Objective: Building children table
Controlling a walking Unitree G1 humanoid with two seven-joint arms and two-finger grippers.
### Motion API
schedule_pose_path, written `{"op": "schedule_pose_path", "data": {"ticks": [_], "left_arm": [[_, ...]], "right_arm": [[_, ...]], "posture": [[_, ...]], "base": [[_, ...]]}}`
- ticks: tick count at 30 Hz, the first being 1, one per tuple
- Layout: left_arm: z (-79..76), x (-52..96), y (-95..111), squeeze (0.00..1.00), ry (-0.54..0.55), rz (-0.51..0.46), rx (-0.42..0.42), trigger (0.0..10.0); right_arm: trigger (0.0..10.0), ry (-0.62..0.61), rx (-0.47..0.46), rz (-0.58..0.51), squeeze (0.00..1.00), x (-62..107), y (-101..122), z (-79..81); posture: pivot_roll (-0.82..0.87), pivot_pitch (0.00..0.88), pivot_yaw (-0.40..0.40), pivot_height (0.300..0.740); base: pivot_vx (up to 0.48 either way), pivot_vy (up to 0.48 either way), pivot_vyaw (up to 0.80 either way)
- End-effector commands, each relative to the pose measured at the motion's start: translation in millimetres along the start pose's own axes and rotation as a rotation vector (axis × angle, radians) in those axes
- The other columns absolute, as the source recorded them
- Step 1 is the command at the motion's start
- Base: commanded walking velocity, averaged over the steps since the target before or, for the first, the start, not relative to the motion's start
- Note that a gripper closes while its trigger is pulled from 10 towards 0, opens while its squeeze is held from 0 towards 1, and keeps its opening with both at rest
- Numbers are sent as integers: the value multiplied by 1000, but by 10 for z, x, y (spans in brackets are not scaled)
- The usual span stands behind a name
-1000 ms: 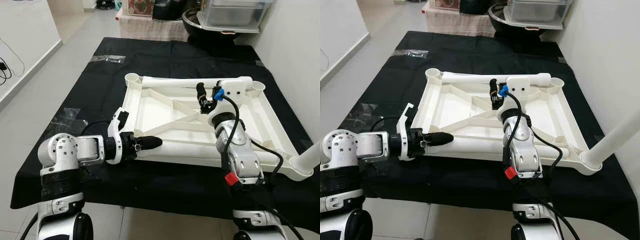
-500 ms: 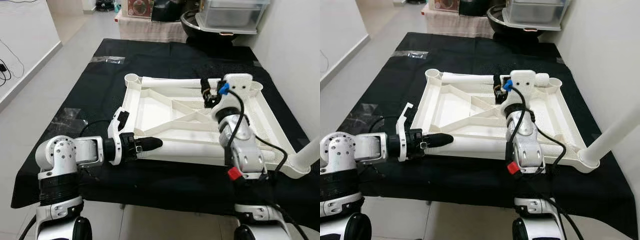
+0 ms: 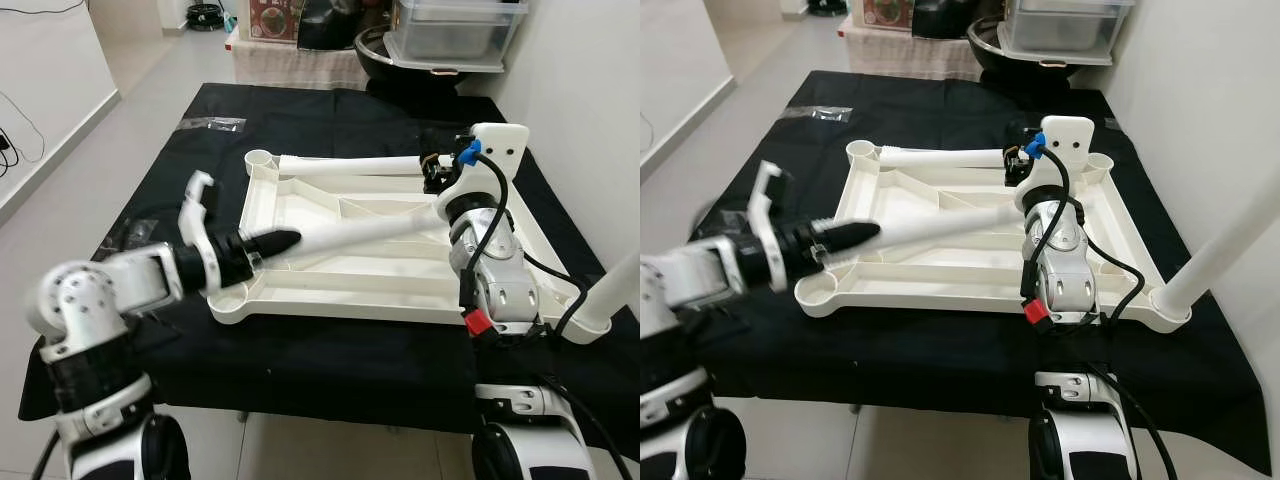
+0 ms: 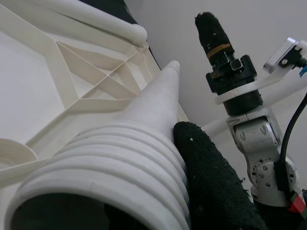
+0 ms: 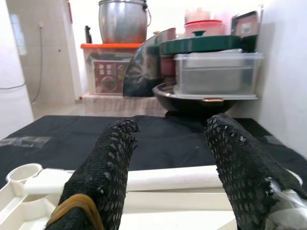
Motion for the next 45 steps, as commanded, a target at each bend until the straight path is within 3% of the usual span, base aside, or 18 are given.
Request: {"op": "schedule_pose_path", "data": {"ticks": [1,5,8,9,12,15,16,17,19,26,28,30,31,33,37,38,39,45], "left_arm": [[-61,25,-28,0,-14,27,-20,0],[-94,58,-20,0,-8,-10,-106,0],[-30,124,-75,0,14,-71,-191,0],[-30,124,-75,0,14,-71,-191,0],[127,190,-72,0,75,-145,-206,0],[172,221,-42,0,99,-175,-221,0],[156,251,37,0,106,-225,-247,3529],[126,279,113,0,105,-275,-271,10000],[67,316,202,0,94,-335,-308,10000],[31,354,247,0,77,-386,-322,10000],[-11,385,238,0,52,-425,-346,10000],[-11,385,238,0,52,-425,-346,10000],[-29,396,233,0,42,-439,-355,10000],[-29,396,233,0,42,-439,-355,10000],[-89,412,214,0,15,-465,-386,10000],[-125,407,192,0,-6,-469,-397,10000],[-160,397,157,0,-30,-466,-404,10000],[-232,335,-8,0,-97,-431,-397,10000]], "right_arm": [[10000,-11,-15,-11,0,-18,29,-33],[10000,-32,-62,-4,0,-29,25,-67],[10000,-51,-154,21,0,-46,-15,-120],[10000,-51,-154,21,0,-46,-15,-120],[10000,-61,-290,16,0,-58,-10,-186],[10000,-47,-337,11,0,-66,7,-179],[10000,-8,-409,23,0,-72,0,-126],[10000,46,-481,50,0,-66,-39,-41],[10000,146,-594,90,0,-35,-88,122],[10000,270,-710,150,0,59,-169,345],[10000,326,-825,199,0,141,-249,464],[10000,326,-825,199,0,141,-249,464],[10000,347,-866,211,1000,172,-270,504],[10000,347,-866,211,1000,172,-270,504],[10000,410,-983,249,1000,248,-328,590],[10000,439,-1041,261,737,278,-334,618],[10000,489,-1118,263,0,318,-297,667],[10000,636,-1282,260,0,433,-137,786]], "posture": [[120,68,-86,740],[118,70,-89,740],[110,74,-88,740],[110,74,-88,740],[108,77,-94,740],[108,77,-94,740],[106,71,-98,740],[107,70,-99,740],[106,68,-99,740],[104,63,-99,740],[103,58,-102,740],[103,58,-102,740],[103,58,-102,740],[103,58,-102,740],[103,55,-112,740],[103,58,-115,740],[103,58,-115,740],[99,64,-118,740]], "base": [[0,0,0],[0,0,0],[0,0,0],[0,0,0],[0,0,0],[0,0,0],[0,0,0],[0,0,0],[0,0,0],[0,0,0],[0,0,0],[0,0,0],[0,0,0],[0,0,0],[0,0,0],[0,0,0],[0,0,0],[0,0,0]]}}
Point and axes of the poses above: a point about 5 cm out from each wrist's last joint towards the gripper, its own x axis pointing back from the gripper into the wrist, its own y axis along the axis of the wrist's last joint, z = x × y, the point moved 6 cm from there along -x, pointing out of the wrist towards the gripper, and after that the axes turned 15 degrees about x, right-handed, at the moved point
